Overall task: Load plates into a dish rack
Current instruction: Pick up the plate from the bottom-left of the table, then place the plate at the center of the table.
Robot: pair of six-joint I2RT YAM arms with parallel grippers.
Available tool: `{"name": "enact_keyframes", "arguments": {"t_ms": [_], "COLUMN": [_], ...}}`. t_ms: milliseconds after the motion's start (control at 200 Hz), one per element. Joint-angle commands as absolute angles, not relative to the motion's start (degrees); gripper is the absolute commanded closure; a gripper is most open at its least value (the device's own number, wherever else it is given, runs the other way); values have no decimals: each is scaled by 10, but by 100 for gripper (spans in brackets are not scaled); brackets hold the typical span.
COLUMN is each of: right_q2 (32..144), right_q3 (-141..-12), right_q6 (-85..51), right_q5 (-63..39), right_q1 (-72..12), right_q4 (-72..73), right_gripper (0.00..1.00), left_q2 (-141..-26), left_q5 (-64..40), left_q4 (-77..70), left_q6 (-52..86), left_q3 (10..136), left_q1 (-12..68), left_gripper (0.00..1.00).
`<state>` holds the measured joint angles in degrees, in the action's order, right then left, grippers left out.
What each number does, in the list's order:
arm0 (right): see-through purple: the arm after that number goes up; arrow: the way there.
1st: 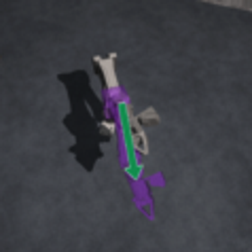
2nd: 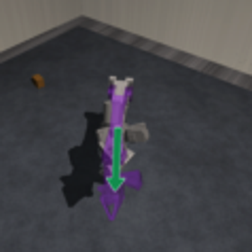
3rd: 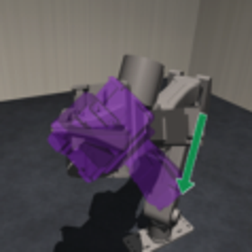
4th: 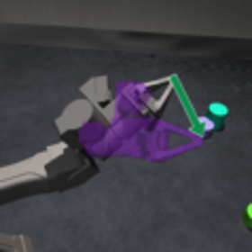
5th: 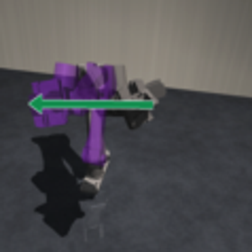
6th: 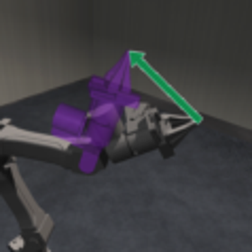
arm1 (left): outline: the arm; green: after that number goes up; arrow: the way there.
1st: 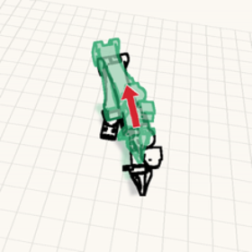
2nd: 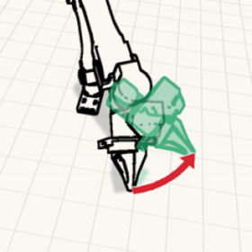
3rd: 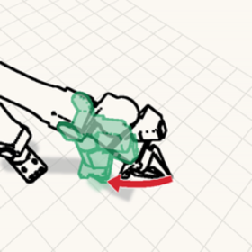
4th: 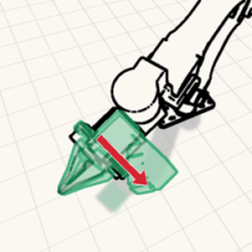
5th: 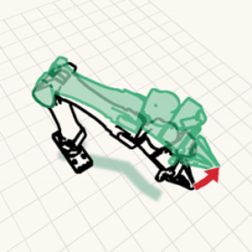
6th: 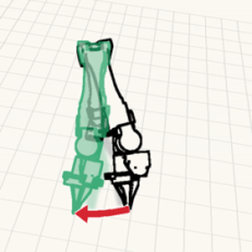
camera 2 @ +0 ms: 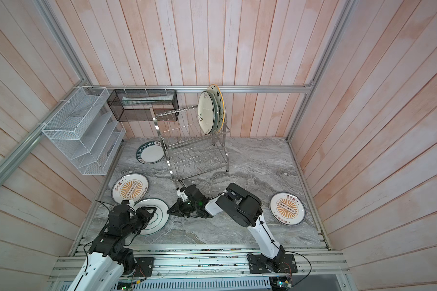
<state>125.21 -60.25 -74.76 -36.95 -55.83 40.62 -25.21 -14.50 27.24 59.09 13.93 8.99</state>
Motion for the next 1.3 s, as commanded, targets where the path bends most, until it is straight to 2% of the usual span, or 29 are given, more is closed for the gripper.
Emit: {"name": "enact_keyframes", "arguments": {"t_ms": [0,460,1185,1295], "right_q2": [1224,1117,938,919], "right_q3": [-582,-468,-325,-302], "right_q6": [-739,-709,-549,-527], "right_q5": [-353,-284,-268,-269], "right_q1": [-555,-511,-362,-336], "right_q4": [419,405,215,206], "right_gripper": [92,99,99,94], "left_q2": [-247,-276,-365,-384], "left_q5": [-141,-162,-218,-219], "left_q4": [270,214,83,63], "left_q6": [577,580,556,551], "left_q3": [158,149,135,137], "left_q1": [87,87,93,107], "left_gripper": [55,55,56,56]}}
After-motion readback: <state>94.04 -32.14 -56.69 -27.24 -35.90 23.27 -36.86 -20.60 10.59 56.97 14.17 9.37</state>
